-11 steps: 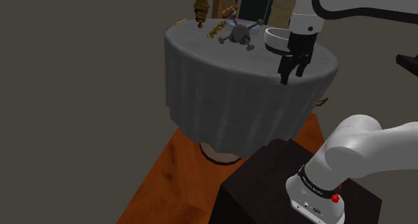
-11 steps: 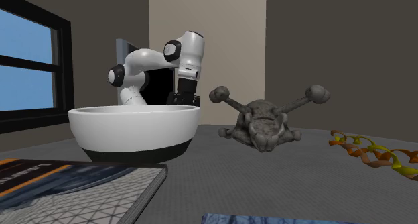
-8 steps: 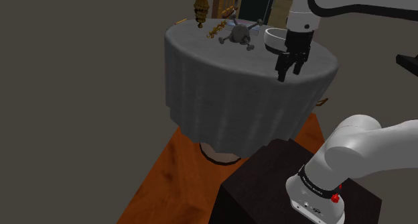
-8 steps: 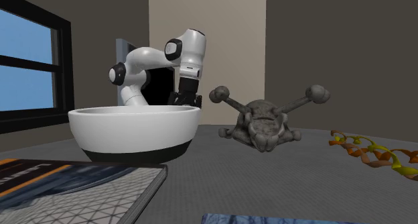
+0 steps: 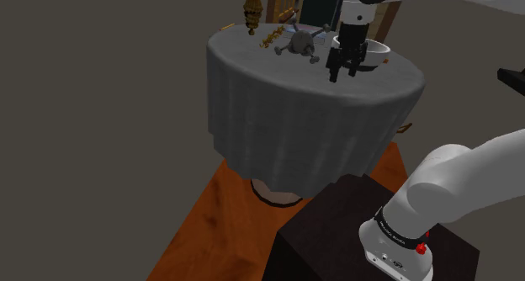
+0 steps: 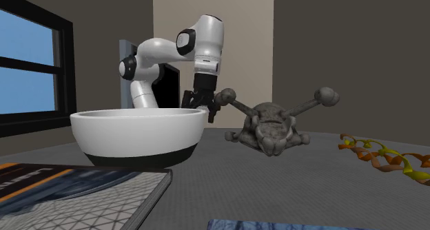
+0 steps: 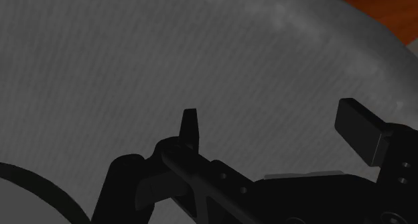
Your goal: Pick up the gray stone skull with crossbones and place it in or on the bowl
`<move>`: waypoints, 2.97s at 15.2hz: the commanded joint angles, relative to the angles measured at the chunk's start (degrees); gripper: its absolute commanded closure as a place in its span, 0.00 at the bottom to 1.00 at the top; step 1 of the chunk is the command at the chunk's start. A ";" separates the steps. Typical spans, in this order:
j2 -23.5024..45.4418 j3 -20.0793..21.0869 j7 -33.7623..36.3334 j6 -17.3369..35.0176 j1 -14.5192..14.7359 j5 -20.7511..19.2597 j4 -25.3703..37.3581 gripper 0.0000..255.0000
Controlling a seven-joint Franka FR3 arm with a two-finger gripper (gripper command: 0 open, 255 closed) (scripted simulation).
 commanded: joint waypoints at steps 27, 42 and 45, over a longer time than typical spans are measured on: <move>32.10 -6.79 -7.34 5.06 -2.79 6.86 30.31 0.00; 32.33 -6.80 -7.38 3.46 -2.83 6.91 32.13 1.00; 32.78 -6.84 -7.45 1.01 -2.89 7.01 35.02 1.00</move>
